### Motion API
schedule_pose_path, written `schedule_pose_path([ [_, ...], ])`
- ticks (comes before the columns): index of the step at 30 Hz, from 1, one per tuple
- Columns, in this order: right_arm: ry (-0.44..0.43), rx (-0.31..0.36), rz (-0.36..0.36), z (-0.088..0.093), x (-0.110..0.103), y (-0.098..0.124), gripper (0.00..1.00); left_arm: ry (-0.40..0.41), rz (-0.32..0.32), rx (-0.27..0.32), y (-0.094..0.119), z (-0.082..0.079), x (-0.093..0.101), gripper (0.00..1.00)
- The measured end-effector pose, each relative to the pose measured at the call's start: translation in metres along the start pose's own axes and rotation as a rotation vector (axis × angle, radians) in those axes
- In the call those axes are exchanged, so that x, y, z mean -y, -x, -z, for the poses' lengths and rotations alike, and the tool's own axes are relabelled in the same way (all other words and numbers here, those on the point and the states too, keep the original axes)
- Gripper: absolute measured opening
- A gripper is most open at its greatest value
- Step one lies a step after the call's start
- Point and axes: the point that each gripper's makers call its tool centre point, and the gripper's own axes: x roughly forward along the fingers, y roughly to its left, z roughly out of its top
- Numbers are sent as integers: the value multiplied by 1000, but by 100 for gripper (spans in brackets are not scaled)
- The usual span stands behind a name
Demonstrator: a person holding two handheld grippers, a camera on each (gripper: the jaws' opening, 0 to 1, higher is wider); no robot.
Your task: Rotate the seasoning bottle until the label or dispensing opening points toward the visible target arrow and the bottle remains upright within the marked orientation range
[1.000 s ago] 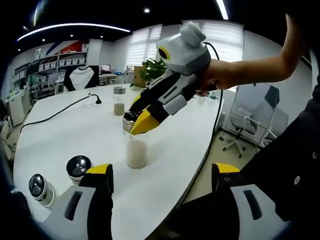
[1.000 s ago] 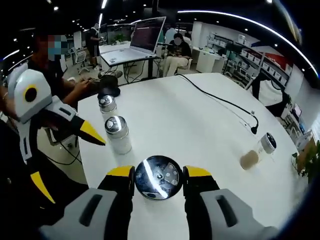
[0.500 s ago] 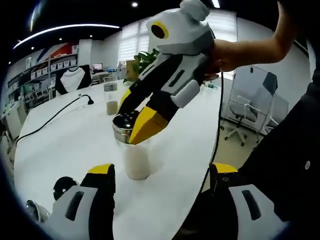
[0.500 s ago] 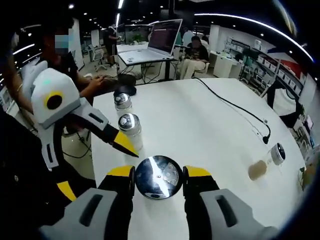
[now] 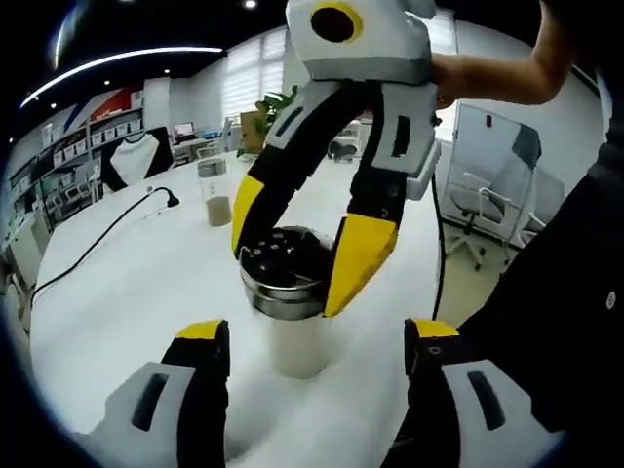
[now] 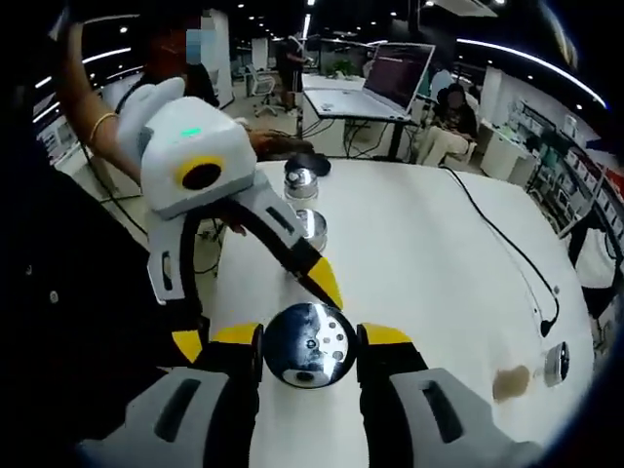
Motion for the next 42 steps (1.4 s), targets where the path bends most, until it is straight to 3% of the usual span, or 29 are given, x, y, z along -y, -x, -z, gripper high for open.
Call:
schedule_pose_path([
  [8, 100, -24, -81, -1, -4, -2, 36, -43, 44, -16, -7, -5, -3, 69],
  [13, 97, -11, -80, -1, -2, -2, 36, -67, 49, -33, -11, -5, -9, 63],
  [18, 105, -8, -90, -1, -3, -2, 36, -75, 65, -49, -16, 0, -10, 50],
  [22, 100, 2, -87, -1, -3, -3, 36, -60, 75, -47, -19, 2, -8, 47],
  [30, 35, 0, -31, 0, 0, -2, 36, -46, 80, -37, -26, 3, -5, 45],
  [33, 17, 8, 32, 0, 3, -2, 36, 19, 50, -31, -28, 4, -8, 45],
  [37, -174, 30, 153, 4, 9, 1, 36, 64, -19, 1, -28, 2, -13, 45],
  [42, -294, 64, 260, 4, 11, 6, 36, 115, -112, 25, -29, 1, -16, 45],
])
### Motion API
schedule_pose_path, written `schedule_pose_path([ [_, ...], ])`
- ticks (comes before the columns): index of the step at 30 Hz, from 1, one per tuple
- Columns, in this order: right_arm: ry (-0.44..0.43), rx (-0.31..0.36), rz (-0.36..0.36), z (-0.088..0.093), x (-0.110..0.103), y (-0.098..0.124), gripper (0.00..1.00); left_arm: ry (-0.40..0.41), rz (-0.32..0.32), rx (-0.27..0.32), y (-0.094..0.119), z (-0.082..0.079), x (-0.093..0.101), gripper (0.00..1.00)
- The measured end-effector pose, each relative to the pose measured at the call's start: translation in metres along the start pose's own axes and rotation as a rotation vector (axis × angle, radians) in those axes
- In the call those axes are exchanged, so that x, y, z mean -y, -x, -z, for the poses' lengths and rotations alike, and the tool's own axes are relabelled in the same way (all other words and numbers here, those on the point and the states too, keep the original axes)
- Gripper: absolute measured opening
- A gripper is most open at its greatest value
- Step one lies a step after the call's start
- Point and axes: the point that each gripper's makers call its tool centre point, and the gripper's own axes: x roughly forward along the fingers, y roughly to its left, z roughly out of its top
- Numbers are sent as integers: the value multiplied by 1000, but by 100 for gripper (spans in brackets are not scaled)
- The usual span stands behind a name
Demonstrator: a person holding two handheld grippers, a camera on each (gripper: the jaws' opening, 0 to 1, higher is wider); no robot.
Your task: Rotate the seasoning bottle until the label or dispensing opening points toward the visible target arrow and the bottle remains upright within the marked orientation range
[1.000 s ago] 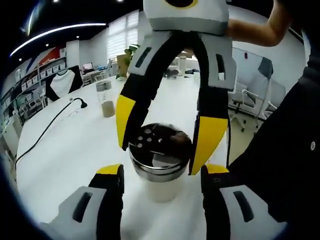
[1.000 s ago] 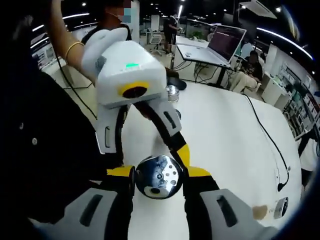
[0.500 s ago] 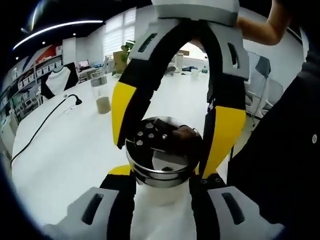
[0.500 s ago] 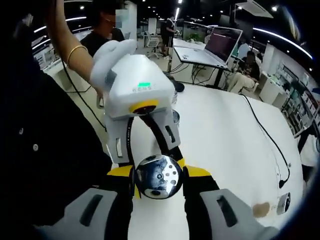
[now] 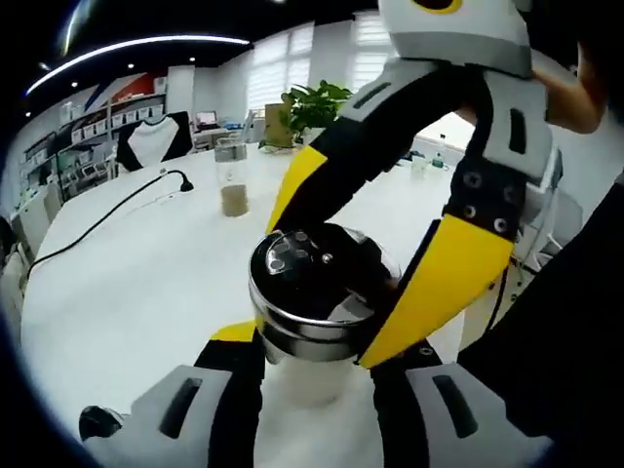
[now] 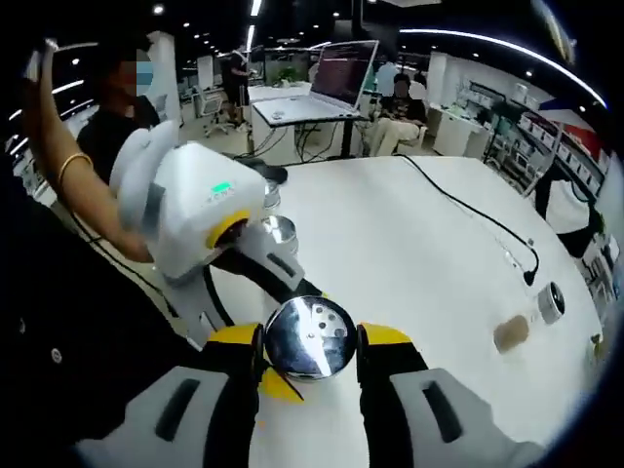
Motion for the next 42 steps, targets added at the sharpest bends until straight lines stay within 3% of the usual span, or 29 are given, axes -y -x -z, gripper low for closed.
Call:
schedule_pose_path([
  [3, -34, 1, 51, -2, 1, -2, 37, 25, -63, 19, -1, -1, -2, 45],
  [5, -13, -1, 68, -3, 1, -5, 38, 36, -109, 24, -2, -1, -5, 44],
  [11, -52, -14, 128, -4, 6, -6, 36, 38, -150, 33, -2, -1, -5, 44],
  [17, -63, -30, 96, -3, 6, -7, 36, 17, -86, 34, -3, 1, -5, 45],
  [21, -27, -50, 51, -3, 7, -8, 36, -52, -12, -77, -2, 21, -3, 44],
  [23, 0, -63, 27, -2, 5, -7, 36, -69, -26, -34, 1, 19, -8, 44],
  [27, 42, -83, -11, -3, 5, -8, 36, -24, -1, 10, 5, 17, -9, 44],
  [32, 102, -98, -68, -4, 5, -10, 36, -45, 50, 32, 11, 15, -9, 41],
  [35, 164, -101, -113, -5, 1, -11, 36, -74, 82, 28, 12, 14, -8, 40],
  [38, 261, -80, -171, -8, -4, -13, 36, -154, 116, 11, 11, 16, -6, 41],
  [42, 281, -71, -237, -7, -10, -13, 36, -163, 172, 0, 10, 15, 0, 42],
])
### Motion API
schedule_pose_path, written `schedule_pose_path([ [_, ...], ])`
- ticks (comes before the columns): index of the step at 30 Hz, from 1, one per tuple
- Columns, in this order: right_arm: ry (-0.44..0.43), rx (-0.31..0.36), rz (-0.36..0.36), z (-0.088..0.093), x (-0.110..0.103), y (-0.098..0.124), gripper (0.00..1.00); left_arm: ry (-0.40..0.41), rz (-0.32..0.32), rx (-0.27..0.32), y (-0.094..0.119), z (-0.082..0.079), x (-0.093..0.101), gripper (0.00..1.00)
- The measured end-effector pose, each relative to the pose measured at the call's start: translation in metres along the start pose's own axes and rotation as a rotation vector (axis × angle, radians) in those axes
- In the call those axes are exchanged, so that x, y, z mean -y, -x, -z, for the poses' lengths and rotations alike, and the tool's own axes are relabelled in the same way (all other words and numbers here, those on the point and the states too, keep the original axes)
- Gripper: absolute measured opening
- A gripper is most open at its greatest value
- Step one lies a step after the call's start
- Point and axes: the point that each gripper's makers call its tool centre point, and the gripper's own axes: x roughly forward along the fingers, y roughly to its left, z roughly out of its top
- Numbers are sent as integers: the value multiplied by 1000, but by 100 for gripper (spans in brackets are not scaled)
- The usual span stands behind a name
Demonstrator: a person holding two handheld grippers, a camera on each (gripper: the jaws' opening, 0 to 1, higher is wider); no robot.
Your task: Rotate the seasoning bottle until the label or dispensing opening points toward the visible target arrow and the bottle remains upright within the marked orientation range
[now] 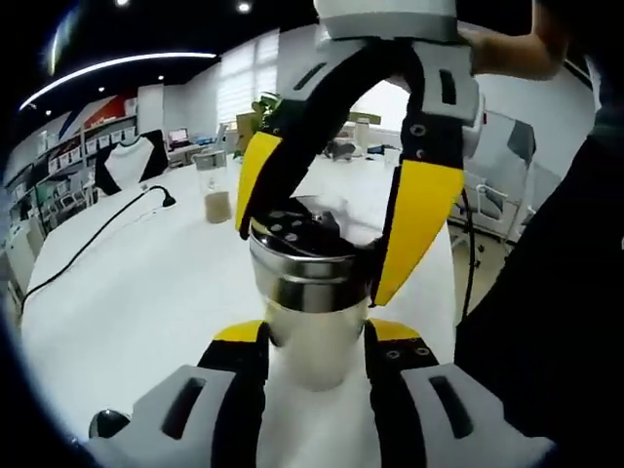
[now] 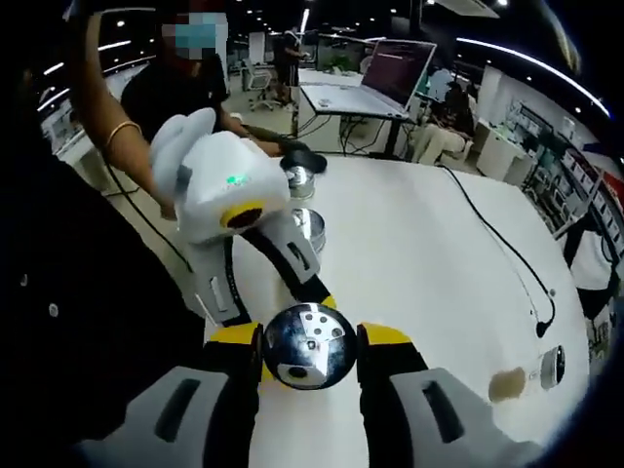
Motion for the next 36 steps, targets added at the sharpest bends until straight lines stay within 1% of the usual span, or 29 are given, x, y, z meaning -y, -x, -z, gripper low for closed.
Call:
schedule_pose_path([
  [1, 32, -12, -26, 2, -2, 1, 36, -48, 12, -26, 0, 1, 2, 42],
  [3, 64, -21, -61, 3, -6, 1, 36, -48, 2, -22, -2, 0, 2, 41],
  [5, 66, -24, -64, 3, -6, 1, 36, -9, -21, -9, -2, 0, 1, 41],
  [6, 53, -24, -62, 3, -5, 1, 36, 6, -37, -2, -2, 0, 0, 41],
  [7, 42, -25, -57, 4, -6, 1, 36, 30, -66, 13, -2, 0, 0, 41],
  [8, 17, -27, -38, 5, -6, 1, 36, 29, -72, 16, -2, 1, 0, 41],
  [9, -22, -25, -5, 6, -5, 1, 37, 48, -101, 33, -2, 0, -1, 41],
  [10, -68, -21, 17, 8, -5, 0, 37, 65, -118, 43, -2, 0, -1, 41],
  [11, -138, -19, 63, 10, -4, -1, 37, 74, -142, 52, -2, 0, -2, 41],
  [12, -174, -18, 94, 12, -3, -2, 38, 89, -183, 70, -2, -1, -3, 41],
  [13, -219, -31, 135, 16, -2, -3, 38, 103, -206, 77, -2, -1, -4, 41],
  [14, -251, -34, 160, 18, -2, -4, 38, 127, -251, 81, -1, 0, -5, 41],
  [15, -254, -28, 193, 18, -1, -5, 39, 134, -277, 79, -1, 0, -6, 41],
  [16, -268, -24, 212, 19, -1, -6, 39, 155, -316, 79, 0, 0, -7, 41],
  [18, -308, 4, 256, 17, 5, -10, 39, 175, -372, 82, 0, 0, -7, 41],
  [19, -322, 5, 265, 17, 5, -10, 40, 186, -406, 84, 1, 0, -8, 41],
  [20, -335, 4, 274, 17, 5, -9, 40, 189, -419, 86, 1, 0, -8, 41],
  [21, -346, 9, 289, 16, 7, -9, 40, 191, -451, 86, 0, 1, -8, 41],
  [22, -358, 15, 307, 16, 8, -8, 40, 195, -470, 86, 0, 1, -8, 41],
  [26, -382, 31, 329, 15, 9, -8, 40, 183, -497, 86, -1, 2, -8, 41],
  [27, -394, 41, 335, 15, 10, -8, 40, 179, -497, 87, -1, 2, -9, 41],
  [28, -389, 44, 333, 15, 10, -8, 39, 177, -494, 88, -1, 2, -9, 41],
  [29, -373, 53, 327, 15, 10, -7, 39, 172, -482, 88, -1, 3, -10, 41],
  [30, -376, 59, 322, 15, 10, -7, 39, 180, -462, 84, -1, 4, -10, 41],
  [31, -368, 65, 310, 15, 10, -8, 39, 190, -429, 79, -2, 3, -10, 41],
  [33, -342, 70, 286, 14, 11, -9, 39, 156, -387, 80, -4, 1, -12, 43],
  [34, -328, 69, 275, 14, 11, -10, 39, 151, -377, 79, -4, 1, -13, 44],
  [36, -306, 62, 246, 13, 11, -11, 39, 149, -329, 71, -6, 1, -14, 45],
])
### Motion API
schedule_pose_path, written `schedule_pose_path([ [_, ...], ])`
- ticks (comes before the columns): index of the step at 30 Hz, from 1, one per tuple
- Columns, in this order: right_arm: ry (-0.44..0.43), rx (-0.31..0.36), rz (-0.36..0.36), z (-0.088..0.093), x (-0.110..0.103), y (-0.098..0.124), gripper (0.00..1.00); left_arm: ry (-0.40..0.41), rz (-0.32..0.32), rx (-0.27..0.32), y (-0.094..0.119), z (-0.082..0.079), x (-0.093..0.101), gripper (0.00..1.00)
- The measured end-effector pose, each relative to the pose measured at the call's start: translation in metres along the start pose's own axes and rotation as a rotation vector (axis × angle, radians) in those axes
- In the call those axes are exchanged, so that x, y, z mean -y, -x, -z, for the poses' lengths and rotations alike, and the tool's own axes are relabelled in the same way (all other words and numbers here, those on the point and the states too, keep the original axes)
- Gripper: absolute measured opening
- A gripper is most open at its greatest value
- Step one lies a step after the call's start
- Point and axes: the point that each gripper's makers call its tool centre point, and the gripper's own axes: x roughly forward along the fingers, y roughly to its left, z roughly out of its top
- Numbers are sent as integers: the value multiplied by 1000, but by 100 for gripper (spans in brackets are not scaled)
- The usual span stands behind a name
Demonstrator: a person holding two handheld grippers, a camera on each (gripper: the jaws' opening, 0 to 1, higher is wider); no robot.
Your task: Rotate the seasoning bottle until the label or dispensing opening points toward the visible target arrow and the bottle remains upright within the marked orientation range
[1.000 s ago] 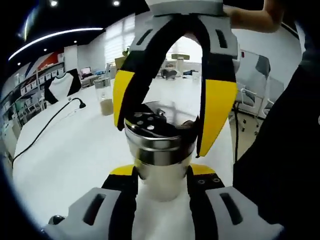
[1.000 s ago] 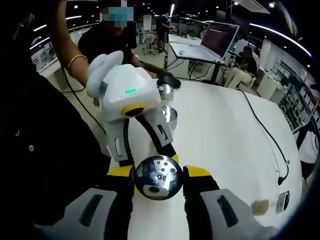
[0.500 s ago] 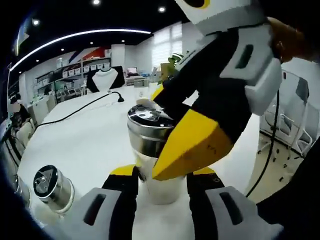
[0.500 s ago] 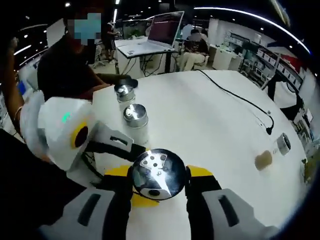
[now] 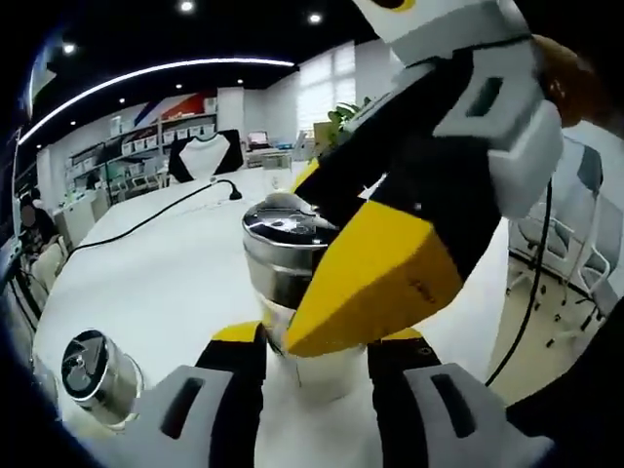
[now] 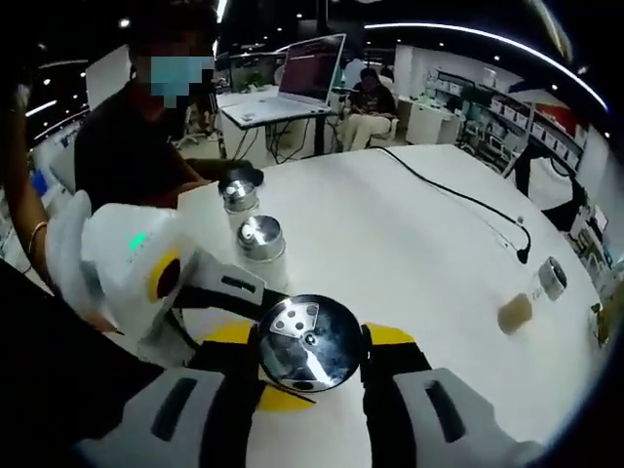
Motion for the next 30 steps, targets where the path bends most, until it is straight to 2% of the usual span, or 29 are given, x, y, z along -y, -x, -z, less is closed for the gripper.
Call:
schedule_pose_path([
  [3, 47, -11, -36, -1, -1, -2, 39, -76, 29, -7, -1, -3, -3, 48],
  [6, 94, -23, -80, -2, -5, -3, 39, -82, 65, -7, -1, -4, -2, 48],
  [8, 138, -32, -112, -2, -9, -3, 39, -96, 66, -3, -1, -5, -2, 50],
  [14, 207, -44, -147, -1, -16, -1, 39, -101, 120, 3, -2, -5, 4, 47],
  [15, 213, -45, -156, -2, -17, -1, 39, -116, 142, 5, -2, -5, 7, 47],
  [18, 181, -51, -156, -2, -14, -3, 39, -104, 138, 5, -1, -5, 4, 46],
  [21, 162, -47, -108, -3, -13, -3, 39, -71, 73, 14, -1, -4, -3, 46],
  [25, 64, -32, -26, -5, -8, -2, 39, -11, -36, 14, 1, -4, -7, 46],
  [28, -9, -35, 21, -4, -10, 0, 39, 45, -177, 2, 4, -2, -16, 46],
  [29, -54, -23, 38, -6, -11, -1, 39, 46, -181, 2, 4, -2, -15, 46],
  [30, -63, -22, 53, -6, -10, -1, 40, 47, -194, 2, 3, -2, -16, 46],
])
